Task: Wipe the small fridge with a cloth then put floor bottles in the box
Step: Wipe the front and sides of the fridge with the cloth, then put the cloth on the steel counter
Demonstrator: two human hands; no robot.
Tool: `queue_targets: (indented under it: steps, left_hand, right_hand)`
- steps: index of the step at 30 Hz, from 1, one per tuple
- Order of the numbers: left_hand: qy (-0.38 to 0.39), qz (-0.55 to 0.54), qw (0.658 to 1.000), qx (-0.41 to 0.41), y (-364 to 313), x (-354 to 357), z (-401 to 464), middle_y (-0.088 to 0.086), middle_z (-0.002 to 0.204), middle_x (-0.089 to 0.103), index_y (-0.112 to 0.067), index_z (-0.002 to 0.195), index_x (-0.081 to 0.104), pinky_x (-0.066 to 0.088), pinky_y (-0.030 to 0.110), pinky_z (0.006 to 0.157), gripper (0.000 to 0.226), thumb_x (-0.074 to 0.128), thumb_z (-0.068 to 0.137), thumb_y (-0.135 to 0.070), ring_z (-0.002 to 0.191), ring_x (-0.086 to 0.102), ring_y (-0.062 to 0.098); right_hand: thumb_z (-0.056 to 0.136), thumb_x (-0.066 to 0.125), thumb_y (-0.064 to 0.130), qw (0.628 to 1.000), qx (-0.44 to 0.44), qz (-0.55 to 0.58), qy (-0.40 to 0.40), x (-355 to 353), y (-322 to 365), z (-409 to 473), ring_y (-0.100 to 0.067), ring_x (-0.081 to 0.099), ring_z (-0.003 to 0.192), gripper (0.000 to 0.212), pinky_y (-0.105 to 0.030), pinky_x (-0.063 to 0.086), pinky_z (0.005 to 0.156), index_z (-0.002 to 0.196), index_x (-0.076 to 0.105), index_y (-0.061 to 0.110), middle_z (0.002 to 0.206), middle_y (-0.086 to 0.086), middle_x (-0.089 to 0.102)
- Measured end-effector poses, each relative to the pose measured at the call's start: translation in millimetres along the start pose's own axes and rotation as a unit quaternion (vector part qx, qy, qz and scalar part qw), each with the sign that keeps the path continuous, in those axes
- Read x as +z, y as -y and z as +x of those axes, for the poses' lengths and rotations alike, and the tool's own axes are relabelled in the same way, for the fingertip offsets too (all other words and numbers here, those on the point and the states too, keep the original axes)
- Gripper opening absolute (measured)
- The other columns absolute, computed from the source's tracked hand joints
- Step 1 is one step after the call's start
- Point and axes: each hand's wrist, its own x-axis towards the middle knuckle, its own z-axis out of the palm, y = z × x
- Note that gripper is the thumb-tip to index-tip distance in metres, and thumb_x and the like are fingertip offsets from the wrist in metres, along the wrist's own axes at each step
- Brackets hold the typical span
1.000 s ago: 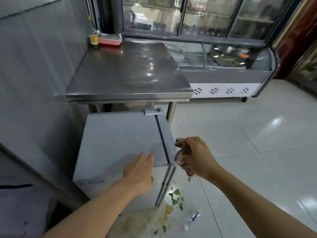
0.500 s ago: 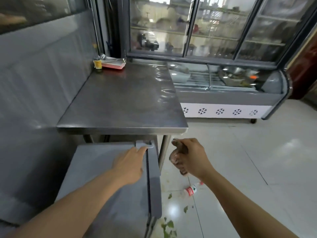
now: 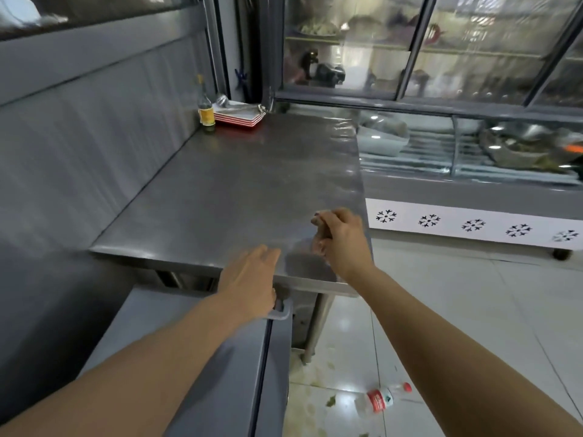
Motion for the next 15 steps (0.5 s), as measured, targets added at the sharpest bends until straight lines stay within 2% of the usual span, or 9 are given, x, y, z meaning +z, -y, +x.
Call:
queue_targets:
  steps: [1, 3, 5, 10, 13, 15]
  left_hand:
    - [-0.002, 0.000, 1.000, -0.003, 2, 3, 5, 0.003, 0.130, 0.046, -0.018, 0.135, 0.035, 0.041, 0.036, 0.093, 0.062, 0.064, 0.081, -0.027, 0.116, 0.048, 0.025]
    - [-0.003, 0.002, 1.000, -0.007, 7, 8, 11, 0.004, 0.135, 0.044, -0.018, 0.139, 0.031, 0.040, 0.036, 0.095, 0.068, 0.065, 0.081, -0.026, 0.120, 0.046, 0.025]
    - [0.004, 0.005, 1.000, -0.013, 13, 11, 12, 0.005, 0.140, 0.041, -0.018, 0.142, 0.027, 0.039, 0.037, 0.099, 0.071, 0.064, 0.081, -0.025, 0.124, 0.044, 0.025]
    - [0.031, -0.005, 0.999, -0.029, 24, 6, 1, 0.005, 0.146, 0.037, -0.019, 0.146, 0.021, 0.037, 0.041, 0.103, 0.076, 0.063, 0.083, -0.026, 0.128, 0.041, 0.026]
    - [0.023, -0.002, 0.999, -0.032, 30, -3, -14, 0.006, 0.140, 0.042, -0.018, 0.143, 0.027, 0.040, 0.041, 0.101, 0.069, 0.062, 0.083, -0.022, 0.124, 0.045, 0.025]
    - [0.019, -0.004, 0.999, -0.033, 37, -11, -32, 0.007, 0.137, 0.044, -0.016, 0.139, 0.032, 0.041, 0.042, 0.099, 0.062, 0.061, 0.084, -0.021, 0.122, 0.046, 0.026]
  right_hand:
    - [0.087, 0.058, 0.011, 0.999, -0.007, -0.039, 0.019, 7, -5, 8, -0.032, 0.030, 0.129, 0.051, -0.040, 0.036, 0.104, 0.137, 0.047, 0.018, 0.145, -0.013, 0.035]
    - [0.090, 0.056, 0.023, 0.990, -0.006, -0.111, 0.090, 18, -13, 17, -0.035, 0.011, 0.140, 0.066, -0.045, 0.019, 0.114, 0.148, 0.025, 0.024, 0.157, -0.009, 0.012]
    - [0.091, 0.054, 0.031, 0.981, 0.007, -0.130, 0.143, 27, -16, 17, -0.035, 0.002, 0.143, 0.069, -0.048, 0.011, 0.115, 0.149, 0.016, 0.029, 0.159, -0.005, 0.002]
    - [0.082, 0.061, 0.029, 0.984, -0.043, -0.108, 0.134, 26, -5, -4, -0.031, 0.015, 0.136, 0.060, -0.046, 0.023, 0.109, 0.136, 0.035, 0.026, 0.149, -0.001, 0.021]
    - [0.087, 0.058, 0.033, 0.983, -0.053, -0.106, 0.138, 19, 12, -23, -0.031, 0.012, 0.141, 0.055, -0.049, 0.020, 0.113, 0.136, 0.034, 0.023, 0.150, -0.001, 0.020]
    - [0.087, 0.060, 0.032, 0.977, -0.040, -0.125, 0.171, 13, 29, -40, -0.033, 0.009, 0.142, 0.060, -0.052, 0.022, 0.113, 0.139, 0.032, 0.023, 0.153, -0.001, 0.016]
